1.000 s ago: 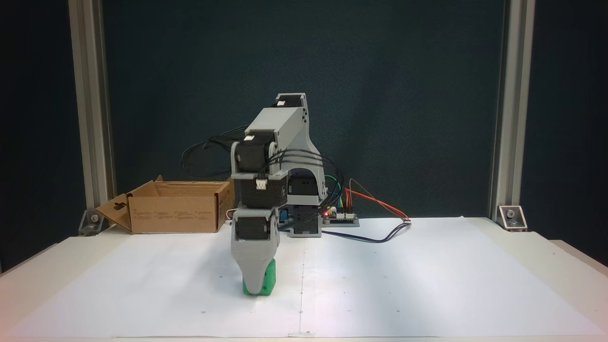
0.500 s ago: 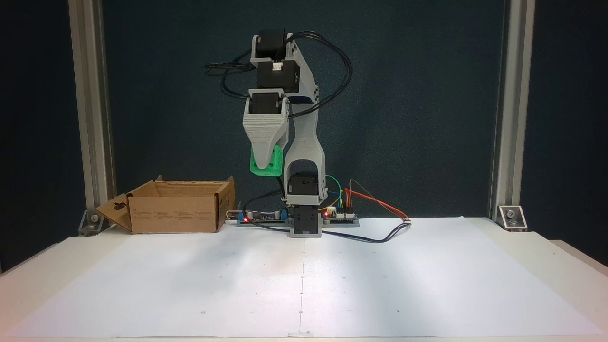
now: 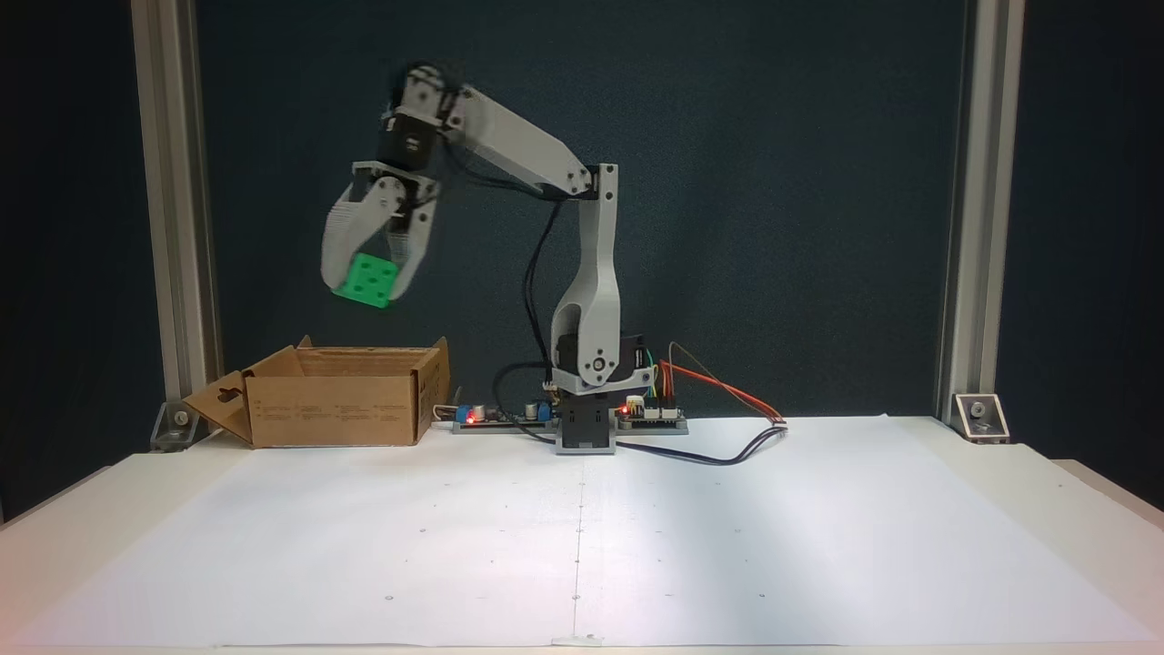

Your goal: Grasp a green dice and put it in the bin.

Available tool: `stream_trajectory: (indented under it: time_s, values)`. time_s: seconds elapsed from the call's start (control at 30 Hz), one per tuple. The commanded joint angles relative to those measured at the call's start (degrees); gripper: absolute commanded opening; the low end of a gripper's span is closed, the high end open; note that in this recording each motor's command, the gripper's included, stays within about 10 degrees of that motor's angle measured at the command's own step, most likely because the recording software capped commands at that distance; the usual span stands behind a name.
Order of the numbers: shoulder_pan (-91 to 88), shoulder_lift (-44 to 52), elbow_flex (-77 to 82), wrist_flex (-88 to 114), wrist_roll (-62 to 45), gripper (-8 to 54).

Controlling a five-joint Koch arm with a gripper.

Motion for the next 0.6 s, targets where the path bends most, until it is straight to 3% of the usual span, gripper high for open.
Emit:
stream_trajectory:
  time_s: [0.0, 0.23, 0.57]
  values:
    - [9.0, 0.4, -4.0, 1.6, -9.5, 11.5]
    - [30.1, -12.3, -5.8, -8.2, -14.9, 11.5]
    - [35.7, -24.3, -5.5, -12.4, -20.9, 11.5]
